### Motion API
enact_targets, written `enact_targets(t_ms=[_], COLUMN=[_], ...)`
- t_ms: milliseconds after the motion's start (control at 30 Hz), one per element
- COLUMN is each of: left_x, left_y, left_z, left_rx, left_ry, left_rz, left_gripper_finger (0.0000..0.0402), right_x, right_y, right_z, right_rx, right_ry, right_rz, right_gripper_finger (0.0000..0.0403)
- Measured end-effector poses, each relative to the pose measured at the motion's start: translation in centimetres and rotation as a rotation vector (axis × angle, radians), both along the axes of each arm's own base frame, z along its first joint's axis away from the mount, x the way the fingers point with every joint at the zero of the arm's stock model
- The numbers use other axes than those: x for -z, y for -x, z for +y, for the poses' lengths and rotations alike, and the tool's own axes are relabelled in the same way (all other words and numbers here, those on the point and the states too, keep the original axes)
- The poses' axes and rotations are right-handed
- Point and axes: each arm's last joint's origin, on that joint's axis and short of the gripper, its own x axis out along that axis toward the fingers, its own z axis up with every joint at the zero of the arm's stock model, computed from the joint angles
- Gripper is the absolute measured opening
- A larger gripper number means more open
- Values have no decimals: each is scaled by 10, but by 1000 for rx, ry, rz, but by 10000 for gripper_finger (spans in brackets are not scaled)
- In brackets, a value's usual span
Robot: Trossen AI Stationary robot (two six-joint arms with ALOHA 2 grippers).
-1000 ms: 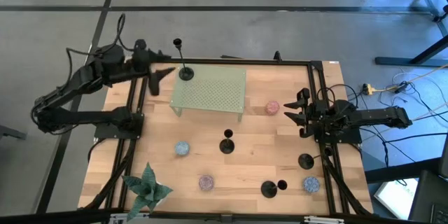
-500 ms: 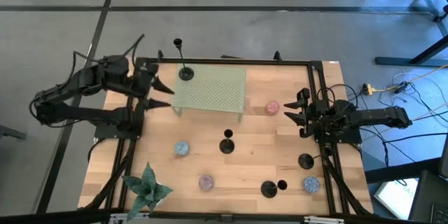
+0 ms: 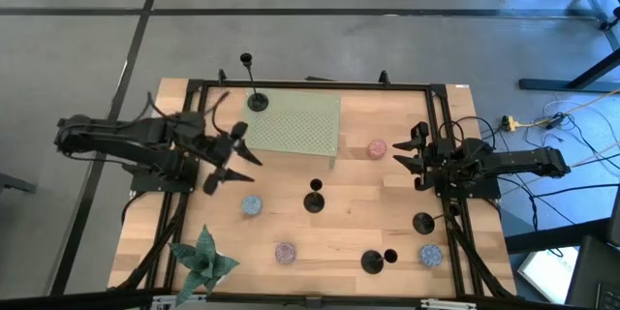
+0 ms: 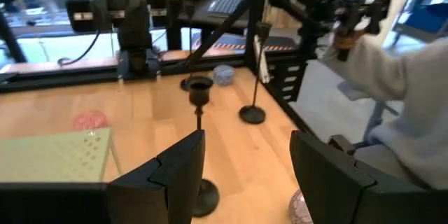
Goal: Pick & Place candle stick holders
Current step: Put the top left black candle holder on the shelf aligned with the other black candle holder
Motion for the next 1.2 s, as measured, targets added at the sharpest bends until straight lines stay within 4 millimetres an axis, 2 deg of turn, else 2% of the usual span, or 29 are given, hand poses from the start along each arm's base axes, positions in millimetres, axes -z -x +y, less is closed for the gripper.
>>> enact_targets(t_ms=[167,400,700,1033,1200], left_x=[18,32,52,71,78], left_y=[-16,-45,-80,-104,-110], left_z=[-11,-32,-47,-53,-53], left_rx=[-121,-125,-249,-290,-332], left_ry=[-50,-76,-96,-95,-115], left_rz=[25,-9,-53,-87,-88], left_gripper_finger=[207,207,207,207,207], right_x=[0,0,-1,-6,-25], right_y=[0,0,0,-5,-17], right_z=[0,0,0,1,3], right_rx=[0,-10,-19,-60,-80], right_ry=[0,-39,-72,-125,-174], right_rz=[1,0,-8,-38,6], right_gripper_finger=[151,151,152,152,152])
